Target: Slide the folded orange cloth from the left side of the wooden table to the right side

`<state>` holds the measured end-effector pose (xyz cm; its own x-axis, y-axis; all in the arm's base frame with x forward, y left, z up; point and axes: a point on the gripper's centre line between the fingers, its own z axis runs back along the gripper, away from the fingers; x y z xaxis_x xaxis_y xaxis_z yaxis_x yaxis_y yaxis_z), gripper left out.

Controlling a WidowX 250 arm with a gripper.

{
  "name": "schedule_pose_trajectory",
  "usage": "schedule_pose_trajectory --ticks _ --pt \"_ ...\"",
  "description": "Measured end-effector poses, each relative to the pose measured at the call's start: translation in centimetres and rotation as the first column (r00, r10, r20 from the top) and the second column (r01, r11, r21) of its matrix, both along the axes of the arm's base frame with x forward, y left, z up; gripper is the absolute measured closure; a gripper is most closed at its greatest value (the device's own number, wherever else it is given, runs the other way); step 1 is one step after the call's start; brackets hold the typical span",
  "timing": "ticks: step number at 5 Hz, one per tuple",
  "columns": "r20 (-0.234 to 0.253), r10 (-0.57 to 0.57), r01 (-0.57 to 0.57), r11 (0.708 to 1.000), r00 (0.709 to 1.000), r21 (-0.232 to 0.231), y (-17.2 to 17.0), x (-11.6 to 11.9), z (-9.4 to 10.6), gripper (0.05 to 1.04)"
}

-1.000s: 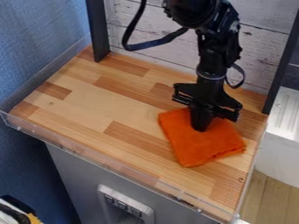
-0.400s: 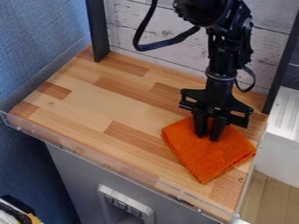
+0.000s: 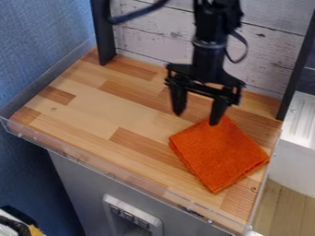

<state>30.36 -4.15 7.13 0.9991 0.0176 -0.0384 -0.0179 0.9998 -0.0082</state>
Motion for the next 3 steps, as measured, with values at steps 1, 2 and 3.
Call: schedule_pose_trajectory --ticks 1,2,3 --pt "0.027 0.0 0.0 1.0 1.0 0.004 1.3 -0.9 2.0 0.087" --pt "0.051 0.004 -0.005 1.0 0.999 0.01 3.1 -1.5 3.6 0.09" --pt "0.064 0.004 -0.004 1.0 0.998 0.009 4.5 -2.0 4.9 0.09"
